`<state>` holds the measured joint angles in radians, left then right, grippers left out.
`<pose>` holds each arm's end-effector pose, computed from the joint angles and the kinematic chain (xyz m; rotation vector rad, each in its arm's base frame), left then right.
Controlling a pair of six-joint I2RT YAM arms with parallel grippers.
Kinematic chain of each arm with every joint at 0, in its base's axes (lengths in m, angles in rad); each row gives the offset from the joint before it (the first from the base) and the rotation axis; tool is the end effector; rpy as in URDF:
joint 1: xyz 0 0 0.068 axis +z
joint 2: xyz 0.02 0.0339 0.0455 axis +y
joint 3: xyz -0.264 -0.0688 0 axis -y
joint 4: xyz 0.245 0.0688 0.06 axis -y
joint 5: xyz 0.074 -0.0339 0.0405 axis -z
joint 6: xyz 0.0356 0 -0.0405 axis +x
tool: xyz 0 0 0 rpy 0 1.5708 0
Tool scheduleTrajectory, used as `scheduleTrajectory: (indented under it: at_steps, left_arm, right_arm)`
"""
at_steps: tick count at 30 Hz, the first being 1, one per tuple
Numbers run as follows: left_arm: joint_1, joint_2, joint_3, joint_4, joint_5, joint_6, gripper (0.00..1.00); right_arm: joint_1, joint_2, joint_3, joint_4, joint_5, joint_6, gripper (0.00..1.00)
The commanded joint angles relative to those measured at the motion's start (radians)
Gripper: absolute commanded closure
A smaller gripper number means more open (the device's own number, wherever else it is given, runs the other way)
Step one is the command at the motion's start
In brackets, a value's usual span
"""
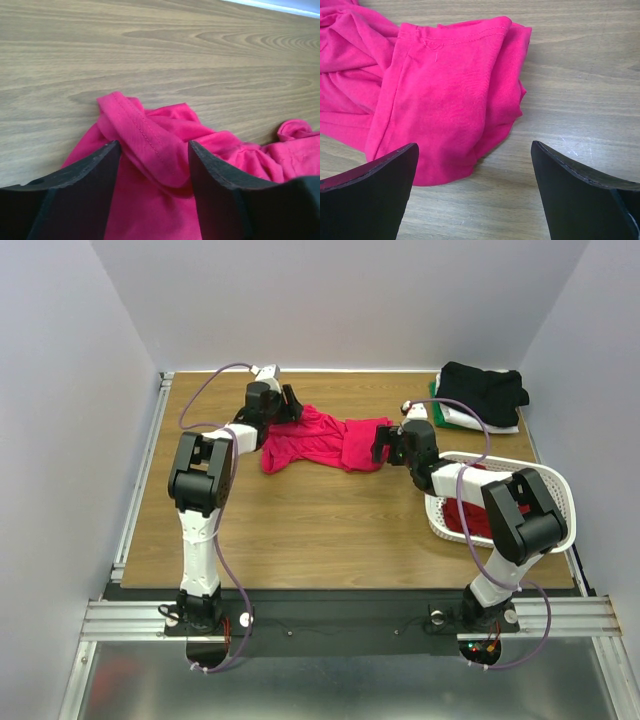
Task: Fold and stack the t-shirts
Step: Flatten the tshirt out
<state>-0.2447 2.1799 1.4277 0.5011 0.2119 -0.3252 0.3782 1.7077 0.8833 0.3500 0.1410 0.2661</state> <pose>0.4797 -0.1275 0.1794 0.0781 1.8553 -0.5925 0.3398 0.1296 0.1860 -0.0266 2.0498 0.2588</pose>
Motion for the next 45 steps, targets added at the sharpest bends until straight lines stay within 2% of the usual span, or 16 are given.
scheduleTrajectory:
  at_steps: [1, 5, 8, 9, 12, 16, 22, 27, 33, 38, 45]
  left_arm:
    - [-0.008, 0.011, 0.076, 0.005, 0.038, -0.008, 0.35]
    - [-0.010, 0.026, 0.085, 0.002, 0.043, -0.011, 0.42]
    - [-0.010, 0.031, 0.089, 0.002, 0.052, -0.011, 0.57]
    - [-0.010, 0.029, 0.089, 0.004, 0.052, -0.011, 0.73]
    - [-0.010, 0.005, 0.079, 0.014, 0.046, -0.012, 1.00]
    - [-0.010, -0.066, 0.033, 0.046, 0.035, -0.009, 1.00]
    - [-0.007, -0.232, -0.148, 0.145, 0.017, -0.014, 1.00]
    - [-0.005, -0.336, -0.259, 0.208, 0.018, -0.008, 1.00]
    - [0.028, -0.402, -0.377, 0.263, 0.029, -0.014, 1.00]
    - [0.062, -0.439, -0.458, 0.310, 0.041, -0.015, 1.00]
    - [0.064, -0.404, -0.447, 0.326, 0.090, -0.023, 1.00]
  right_arm:
    - [-0.009, -0.030, -0.006, 0.063, -0.012, 0.009, 0.00]
    - [-0.010, -0.034, -0.010, 0.064, -0.006, 0.009, 0.00]
    - [-0.012, -0.036, -0.014, 0.066, -0.007, 0.009, 0.00]
    - [-0.012, -0.037, -0.014, 0.067, -0.009, 0.010, 0.00]
    - [-0.012, -0.040, -0.018, 0.067, -0.017, 0.010, 0.00]
    - [-0.012, -0.031, -0.001, 0.072, -0.061, 0.010, 0.00]
    - [-0.010, 0.026, 0.078, 0.098, -0.198, 0.021, 0.01]
    - [0.013, 0.081, 0.164, 0.104, -0.219, -0.004, 0.04]
    - [0.016, 0.214, 0.333, 0.049, -0.166, -0.008, 0.06]
    - [0.025, 0.322, 0.489, 0.000, -0.202, -0.013, 0.12]
    - [0.077, 0.431, 0.609, -0.051, -0.186, -0.033, 0.17]
